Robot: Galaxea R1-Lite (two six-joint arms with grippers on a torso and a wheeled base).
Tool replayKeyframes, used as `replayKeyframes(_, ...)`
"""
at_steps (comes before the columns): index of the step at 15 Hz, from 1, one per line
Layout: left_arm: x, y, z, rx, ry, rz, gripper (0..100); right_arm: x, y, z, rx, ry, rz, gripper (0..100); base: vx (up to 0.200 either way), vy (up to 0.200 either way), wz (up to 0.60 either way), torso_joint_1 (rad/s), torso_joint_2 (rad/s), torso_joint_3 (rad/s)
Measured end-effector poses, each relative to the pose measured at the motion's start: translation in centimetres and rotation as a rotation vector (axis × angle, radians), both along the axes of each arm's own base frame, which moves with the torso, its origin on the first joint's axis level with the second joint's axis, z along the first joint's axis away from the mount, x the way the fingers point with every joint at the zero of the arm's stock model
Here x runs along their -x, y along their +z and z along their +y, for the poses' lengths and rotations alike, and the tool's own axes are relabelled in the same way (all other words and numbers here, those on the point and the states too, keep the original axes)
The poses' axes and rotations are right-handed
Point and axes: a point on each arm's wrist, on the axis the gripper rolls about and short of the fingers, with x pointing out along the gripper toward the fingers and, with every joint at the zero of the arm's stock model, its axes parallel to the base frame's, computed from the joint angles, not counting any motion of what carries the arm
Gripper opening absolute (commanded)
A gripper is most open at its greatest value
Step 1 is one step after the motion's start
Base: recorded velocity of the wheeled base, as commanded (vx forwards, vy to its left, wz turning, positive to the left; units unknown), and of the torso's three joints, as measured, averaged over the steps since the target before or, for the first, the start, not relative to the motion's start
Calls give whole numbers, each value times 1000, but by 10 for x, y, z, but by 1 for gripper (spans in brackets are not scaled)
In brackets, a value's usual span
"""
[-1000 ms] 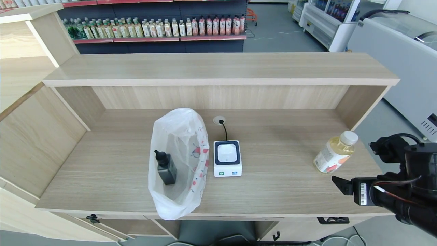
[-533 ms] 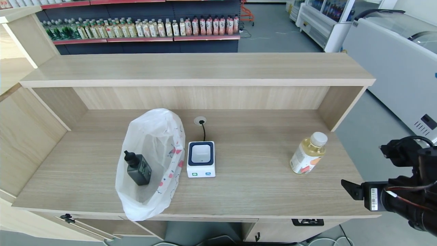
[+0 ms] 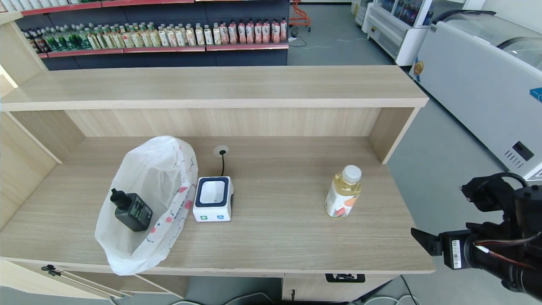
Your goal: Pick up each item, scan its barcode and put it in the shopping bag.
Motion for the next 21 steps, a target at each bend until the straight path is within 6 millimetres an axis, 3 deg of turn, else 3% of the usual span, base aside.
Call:
replayKeyframes(6, 0, 0, 0, 0, 1, 0, 100, -21, 1, 27, -136, 108, -86, 100, 0, 0, 0, 0, 0, 0)
replayKeyframes(15, 0, 0, 0, 0, 0, 1, 100, -55, -26, 47, -56, 72, -103, 100, 0, 0, 0, 0, 0, 0)
replayKeyframes(21, 0, 0, 0, 0, 0, 1, 100, -91, -38, 67, 21, 119, -194, 100, 0, 0, 0, 0, 0, 0)
